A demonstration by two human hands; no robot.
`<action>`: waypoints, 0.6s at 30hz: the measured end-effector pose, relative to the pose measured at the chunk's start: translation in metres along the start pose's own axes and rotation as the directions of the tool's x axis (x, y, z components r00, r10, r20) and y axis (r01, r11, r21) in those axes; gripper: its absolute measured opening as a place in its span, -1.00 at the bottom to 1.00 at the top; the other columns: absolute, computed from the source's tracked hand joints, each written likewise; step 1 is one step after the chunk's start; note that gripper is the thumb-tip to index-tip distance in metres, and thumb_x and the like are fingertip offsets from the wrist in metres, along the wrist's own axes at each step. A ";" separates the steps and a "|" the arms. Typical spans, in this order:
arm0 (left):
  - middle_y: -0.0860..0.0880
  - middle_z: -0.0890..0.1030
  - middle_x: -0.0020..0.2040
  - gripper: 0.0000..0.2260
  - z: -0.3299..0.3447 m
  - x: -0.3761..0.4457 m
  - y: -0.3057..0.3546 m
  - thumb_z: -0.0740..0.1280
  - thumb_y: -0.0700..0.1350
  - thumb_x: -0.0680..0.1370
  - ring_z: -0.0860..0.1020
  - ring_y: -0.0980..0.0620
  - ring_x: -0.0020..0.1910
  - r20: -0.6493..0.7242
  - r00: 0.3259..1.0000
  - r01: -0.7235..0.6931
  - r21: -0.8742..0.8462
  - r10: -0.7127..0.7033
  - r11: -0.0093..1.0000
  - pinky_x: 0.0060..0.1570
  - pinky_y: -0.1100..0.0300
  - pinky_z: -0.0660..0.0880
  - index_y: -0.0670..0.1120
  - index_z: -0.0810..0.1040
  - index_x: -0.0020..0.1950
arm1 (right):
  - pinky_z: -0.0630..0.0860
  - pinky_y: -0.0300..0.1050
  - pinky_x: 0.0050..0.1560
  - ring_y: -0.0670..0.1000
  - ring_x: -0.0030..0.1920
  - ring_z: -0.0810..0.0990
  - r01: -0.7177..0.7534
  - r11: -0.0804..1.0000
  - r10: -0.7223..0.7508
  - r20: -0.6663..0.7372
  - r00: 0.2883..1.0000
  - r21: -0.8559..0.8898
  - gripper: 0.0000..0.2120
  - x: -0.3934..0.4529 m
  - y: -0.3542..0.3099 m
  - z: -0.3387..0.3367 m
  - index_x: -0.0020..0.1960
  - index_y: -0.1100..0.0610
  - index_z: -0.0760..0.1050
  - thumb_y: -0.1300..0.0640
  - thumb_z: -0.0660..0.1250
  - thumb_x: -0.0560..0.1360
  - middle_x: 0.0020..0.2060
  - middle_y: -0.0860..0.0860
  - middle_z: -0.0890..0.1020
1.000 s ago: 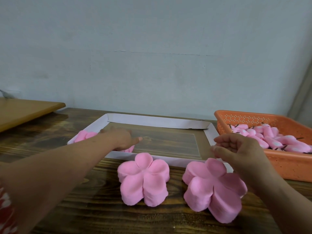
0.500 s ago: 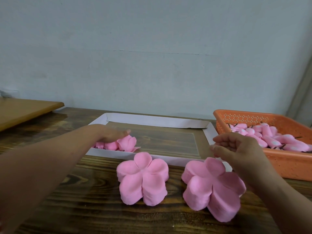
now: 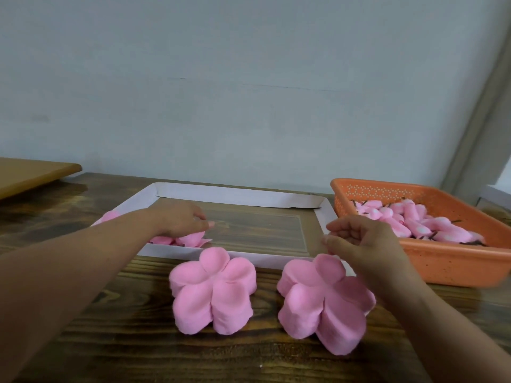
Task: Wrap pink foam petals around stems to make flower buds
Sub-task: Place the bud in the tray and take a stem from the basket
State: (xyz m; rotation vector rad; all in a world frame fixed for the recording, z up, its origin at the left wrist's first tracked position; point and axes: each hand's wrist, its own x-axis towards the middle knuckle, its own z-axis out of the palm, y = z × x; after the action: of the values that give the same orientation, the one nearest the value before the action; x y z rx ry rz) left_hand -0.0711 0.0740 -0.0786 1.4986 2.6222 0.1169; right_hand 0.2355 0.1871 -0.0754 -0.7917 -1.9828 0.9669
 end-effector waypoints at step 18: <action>-0.02 0.64 -0.04 -0.64 0.008 0.000 -0.002 0.17 0.19 0.58 0.55 0.01 -0.06 -0.085 0.996 0.016 0.051 -0.012 0.999 0.07 0.11 0.49 0.00 0.64 -0.02 | 0.50 -0.19 -0.46 -0.07 -0.46 0.55 -0.025 0.998 0.031 -0.103 0.994 0.053 -0.94 0.044 -0.011 -0.057 -0.18 0.17 0.58 0.28 0.44 0.40 -0.41 0.08 0.62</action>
State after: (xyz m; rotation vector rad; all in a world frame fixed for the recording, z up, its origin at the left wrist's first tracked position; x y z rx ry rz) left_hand -0.0718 0.0728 -0.0869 1.5232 2.7213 0.1151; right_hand 0.2591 0.2355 -0.0273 -0.8263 -1.8548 0.9699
